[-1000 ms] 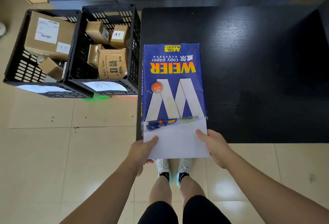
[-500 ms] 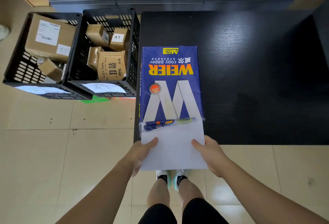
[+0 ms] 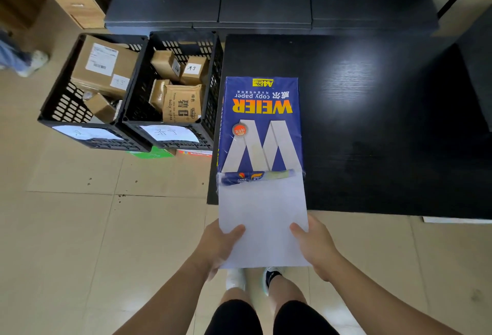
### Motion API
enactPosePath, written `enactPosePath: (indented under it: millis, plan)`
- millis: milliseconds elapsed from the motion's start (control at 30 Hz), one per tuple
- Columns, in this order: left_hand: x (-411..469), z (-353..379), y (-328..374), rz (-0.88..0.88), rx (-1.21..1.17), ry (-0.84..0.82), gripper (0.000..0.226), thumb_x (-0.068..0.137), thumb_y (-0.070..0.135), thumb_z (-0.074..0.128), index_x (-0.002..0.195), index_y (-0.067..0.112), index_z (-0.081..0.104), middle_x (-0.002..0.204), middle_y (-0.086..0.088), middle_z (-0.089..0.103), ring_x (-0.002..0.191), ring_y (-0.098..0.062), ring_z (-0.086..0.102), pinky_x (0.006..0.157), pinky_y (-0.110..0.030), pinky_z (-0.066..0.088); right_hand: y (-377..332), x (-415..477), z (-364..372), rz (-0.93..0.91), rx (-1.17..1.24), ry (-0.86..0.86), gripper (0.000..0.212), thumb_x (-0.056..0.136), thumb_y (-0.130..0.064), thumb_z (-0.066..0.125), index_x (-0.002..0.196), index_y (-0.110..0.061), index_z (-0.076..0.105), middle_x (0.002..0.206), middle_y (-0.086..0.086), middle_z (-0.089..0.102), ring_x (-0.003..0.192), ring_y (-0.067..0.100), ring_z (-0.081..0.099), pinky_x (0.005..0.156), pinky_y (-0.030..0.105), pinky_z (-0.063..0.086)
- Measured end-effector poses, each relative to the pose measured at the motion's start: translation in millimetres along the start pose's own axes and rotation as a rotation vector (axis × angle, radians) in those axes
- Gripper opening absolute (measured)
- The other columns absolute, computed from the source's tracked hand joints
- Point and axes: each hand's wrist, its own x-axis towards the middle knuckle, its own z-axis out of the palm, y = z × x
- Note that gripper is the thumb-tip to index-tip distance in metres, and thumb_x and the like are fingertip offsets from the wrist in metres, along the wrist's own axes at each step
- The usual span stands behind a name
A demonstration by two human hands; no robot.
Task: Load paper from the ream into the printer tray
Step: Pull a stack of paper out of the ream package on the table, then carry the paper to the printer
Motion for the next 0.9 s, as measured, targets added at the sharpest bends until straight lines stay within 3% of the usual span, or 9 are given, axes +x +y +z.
enactPosePath:
  millis: [133,300,467,667,900]
  plan:
    - [-19.6,-5.8,-14.2,0.039,0.021,-0.038,0.049,0.083,0.035,0.076,0.128,0.019,0.064,0.116,0.000,0.075,0.106,-0.026,0.071,0.097,-0.051,0.055,12.5,-22.8,4.5,-0.016,-0.037,0.062,0.013,0.096,-0.016,0.051,0.103,-0.022,0.060,0.098,-0.003,0.067,0.080,0.010,0.060,0.059,0.026,0.044]
    - [-39.8,-16.7,-38.3,0.098,0.051,-0.079,0.063,0.073,0.047,0.079,0.129,0.021,0.064,0.122,0.000,0.073,0.110,-0.027,0.069,0.098,-0.052,0.054,32.2,-57.8,12.4,-0.035,-0.035,0.101,0.019,0.096,-0.017,0.051,0.110,-0.023,0.062,0.095,-0.009,0.064,0.083,0.011,0.061,0.059,0.025,0.044]
    - [-70.6,-27.0,-63.2,0.091,0.047,-0.125,0.040,0.089,0.028,0.075,0.125,0.018,0.063,0.118,-0.001,0.072,0.107,-0.025,0.069,0.099,-0.050,0.054,62.8,-96.2,23.7,-0.040,-0.001,0.155,0.023,0.095,-0.018,0.053,0.116,-0.019,0.064,0.104,0.001,0.068,0.089,0.021,0.064,0.062,0.027,0.048]
    - [-101.6,-34.6,-85.4,0.144,0.169,-0.118,0.056,0.076,0.041,0.079,0.126,0.019,0.066,0.118,-0.001,0.074,0.105,-0.026,0.072,0.095,-0.051,0.056,96.9,-145.6,29.1,-0.070,0.092,0.231,0.017,0.095,-0.017,0.055,0.108,-0.021,0.065,0.102,0.001,0.070,0.084,0.016,0.064,0.061,0.024,0.048]
    - [-144.6,8.7,-72.2,0.248,0.273,-0.247,0.027,0.092,0.024,0.071,0.118,0.020,0.068,0.108,0.004,0.078,0.095,-0.016,0.075,0.077,-0.031,0.059,127.3,-201.9,-7.0,-0.107,0.268,0.398,0.013,0.095,-0.019,0.056,0.104,-0.023,0.064,0.104,0.000,0.070,0.095,0.023,0.066,0.086,0.039,0.055]
